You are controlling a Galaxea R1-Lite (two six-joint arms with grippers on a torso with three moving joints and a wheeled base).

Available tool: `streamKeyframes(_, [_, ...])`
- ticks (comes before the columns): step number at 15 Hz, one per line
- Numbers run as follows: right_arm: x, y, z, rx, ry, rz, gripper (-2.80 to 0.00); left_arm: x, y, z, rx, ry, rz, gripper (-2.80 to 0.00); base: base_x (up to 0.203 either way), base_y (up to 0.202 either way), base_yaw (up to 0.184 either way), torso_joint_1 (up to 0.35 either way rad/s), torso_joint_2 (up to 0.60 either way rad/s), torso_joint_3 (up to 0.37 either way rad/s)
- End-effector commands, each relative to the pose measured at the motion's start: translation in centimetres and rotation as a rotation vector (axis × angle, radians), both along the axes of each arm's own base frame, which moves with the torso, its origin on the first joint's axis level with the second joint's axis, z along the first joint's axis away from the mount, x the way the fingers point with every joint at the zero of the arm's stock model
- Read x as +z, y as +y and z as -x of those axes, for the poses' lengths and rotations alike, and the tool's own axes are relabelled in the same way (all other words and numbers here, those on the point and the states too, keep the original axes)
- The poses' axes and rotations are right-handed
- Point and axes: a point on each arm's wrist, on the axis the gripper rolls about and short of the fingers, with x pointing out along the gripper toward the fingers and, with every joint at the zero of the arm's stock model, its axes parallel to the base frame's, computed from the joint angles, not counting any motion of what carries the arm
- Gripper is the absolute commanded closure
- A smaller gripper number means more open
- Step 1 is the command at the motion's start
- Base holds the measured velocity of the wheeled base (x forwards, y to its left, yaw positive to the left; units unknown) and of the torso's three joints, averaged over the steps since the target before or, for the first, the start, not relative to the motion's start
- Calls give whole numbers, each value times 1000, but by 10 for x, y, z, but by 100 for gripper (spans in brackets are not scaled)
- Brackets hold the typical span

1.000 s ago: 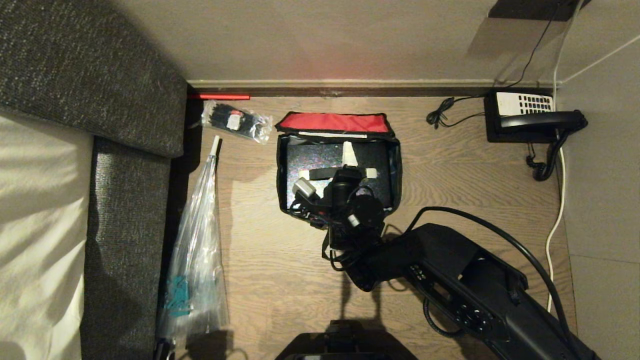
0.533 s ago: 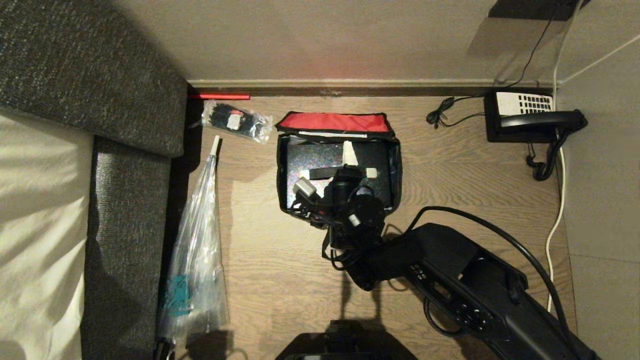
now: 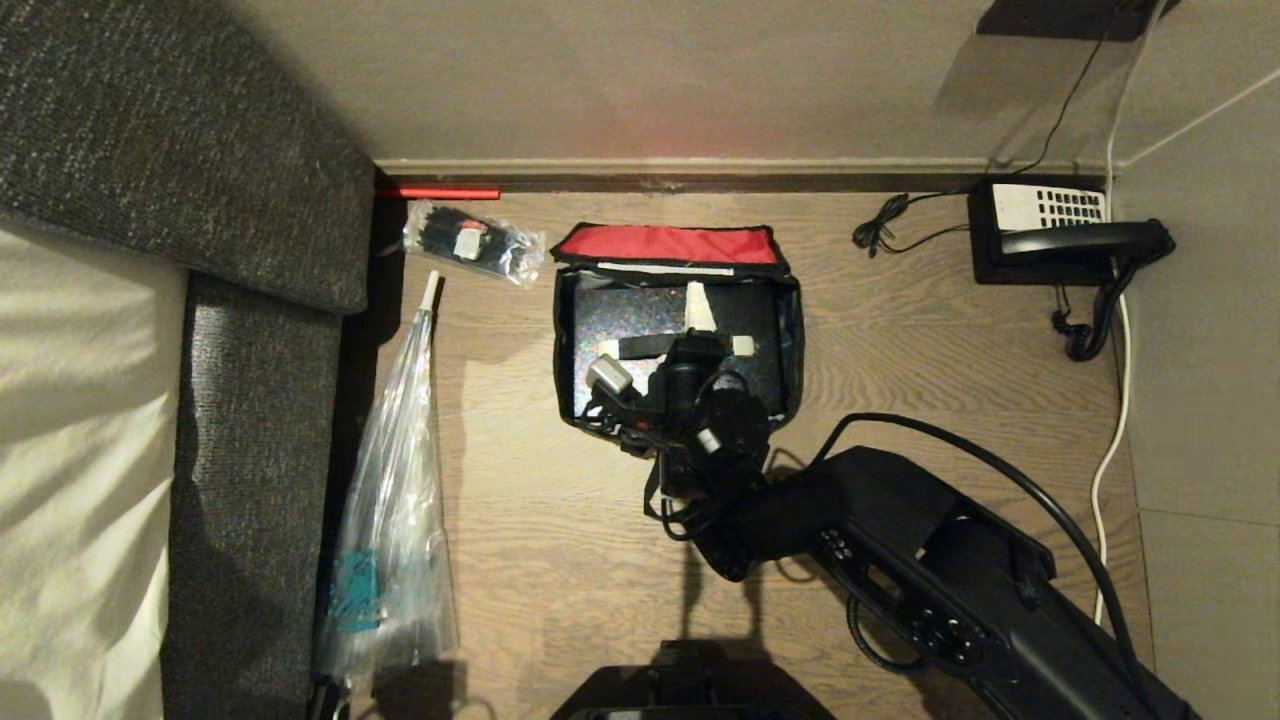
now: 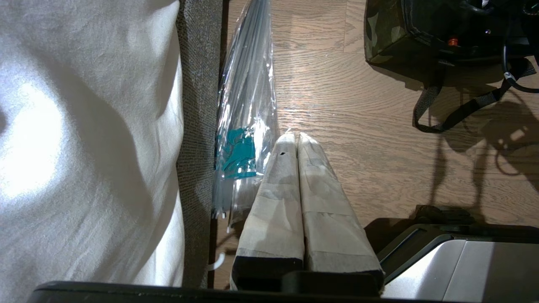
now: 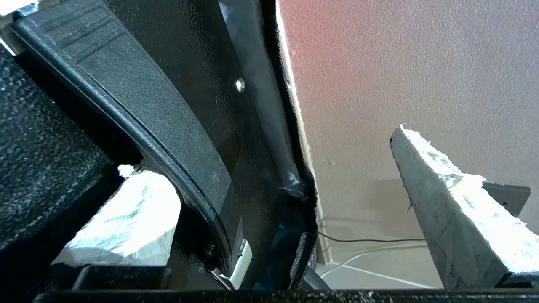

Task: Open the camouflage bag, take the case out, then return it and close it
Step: Grip the handle

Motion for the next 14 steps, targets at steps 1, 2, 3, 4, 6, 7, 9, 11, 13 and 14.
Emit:
streamKeyframes(1, [-2, 0, 0, -9, 1, 8, -280, 0, 0, 0, 0, 0, 1, 0, 0, 0, 0, 0, 0, 0])
streamKeyframes(2, [-3, 0, 0, -9, 2, 9, -280, 0, 0, 0, 0, 0, 1, 0, 0, 0, 0, 0, 0, 0])
streamKeyframes(3, [-3, 0, 0, -12, 4, 8, -280, 0, 0, 0, 0, 2, 1, 0, 0, 0, 0, 0, 0, 0])
streamKeyframes(4, [-3, 0, 0, -21, 7, 4, -280, 0, 0, 0, 0, 0, 1, 0, 0, 0, 0, 0, 0, 0])
streamKeyframes(6, [-4, 0, 0, -26, 10, 4, -280, 0, 0, 0, 0, 1, 1, 0, 0, 0, 0, 0, 0, 0])
streamKeyframes(7, [-4, 0, 1, -25, 11, 4, -280, 0, 0, 0, 0, 1, 1, 0, 0, 0, 0, 0, 0, 0])
streamKeyframes(9, [-4, 0, 1, -24, 13, 5, -280, 0, 0, 0, 0, 1, 1, 0, 0, 0, 0, 0, 0, 0])
streamKeyframes(11, [-3, 0, 1, -24, 11, 4, -280, 0, 0, 0, 0, 3, 1, 0, 0, 0, 0, 0, 0, 0])
streamKeyframes(13, [-3, 1, 2, -21, 13, 3, -280, 0, 0, 0, 0, 3, 1, 0, 0, 0, 0, 0, 0, 0])
streamKeyframes(14, [-3, 1, 2, -22, 12, 3, -280, 0, 0, 0, 0, 1, 1, 0, 0, 0, 0, 0, 0, 0])
